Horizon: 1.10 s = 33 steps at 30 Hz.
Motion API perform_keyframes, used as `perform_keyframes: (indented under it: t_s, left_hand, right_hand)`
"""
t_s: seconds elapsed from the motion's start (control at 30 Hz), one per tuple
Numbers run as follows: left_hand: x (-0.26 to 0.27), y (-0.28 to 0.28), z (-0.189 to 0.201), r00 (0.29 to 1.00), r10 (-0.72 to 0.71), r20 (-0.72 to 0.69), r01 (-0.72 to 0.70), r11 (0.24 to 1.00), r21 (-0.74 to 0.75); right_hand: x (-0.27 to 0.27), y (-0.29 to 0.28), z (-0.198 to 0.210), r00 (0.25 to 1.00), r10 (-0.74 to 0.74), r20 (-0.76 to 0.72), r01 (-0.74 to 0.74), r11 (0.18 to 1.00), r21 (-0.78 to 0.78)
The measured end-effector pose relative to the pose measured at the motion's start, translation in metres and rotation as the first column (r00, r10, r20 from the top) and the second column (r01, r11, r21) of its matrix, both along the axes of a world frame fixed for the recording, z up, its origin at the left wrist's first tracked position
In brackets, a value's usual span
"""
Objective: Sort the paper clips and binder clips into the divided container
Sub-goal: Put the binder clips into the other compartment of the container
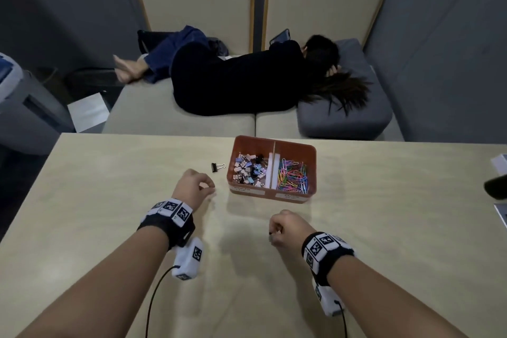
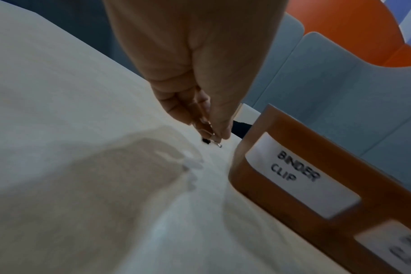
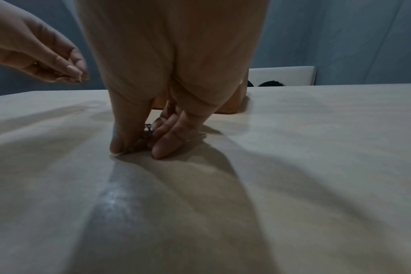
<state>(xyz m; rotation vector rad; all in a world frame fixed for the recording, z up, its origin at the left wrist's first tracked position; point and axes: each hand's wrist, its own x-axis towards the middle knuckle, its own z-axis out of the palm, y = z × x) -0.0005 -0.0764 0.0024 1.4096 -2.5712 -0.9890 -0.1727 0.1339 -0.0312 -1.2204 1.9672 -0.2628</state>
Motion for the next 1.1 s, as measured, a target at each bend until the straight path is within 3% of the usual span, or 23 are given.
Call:
perform_keyframes:
  t_s: [0.27,0.47,0.67,0.8,1.1]
  left_hand:
    - [-0.042,-0.037,-0.014,0.996,0.062,0.063,-0.066,0.995,0.070]
    - [-0.051,-0.038,-0.028,0.990,0.028,0.141,-0.036,0.998,0.050]
    - [-0.038,-0.036,-0.028,0.980,0.087,0.178,-0.105,0.990,0.096]
    - [-0.026,-0.025,-0.026,0.972,0.048,0.231,-0.085,0.984,0.155]
    - [0.006,0.002,-0.018,0.981,0.049,0.186,-0.083,0.981,0.177]
  right_hand:
    - [-0.005,-0.027,0.007,0.998,0.035,0.044,-0.036,0.999,0.024]
    - [-0.003,-0.025,0.004,0.994,-0.055,0.094,0.054,0.998,0.012]
    - [-0.002,-0.030,0.004,1.000,0.022,0.021,-0.022,1.000,0.009]
    - [0.004,-0.025,0.001,1.000,0.015,-0.008,-0.015,1.000,-0.023]
    - [0.016,-0.021,0.004,0.998,0.037,-0.048,-0.037,0.999,-0.003]
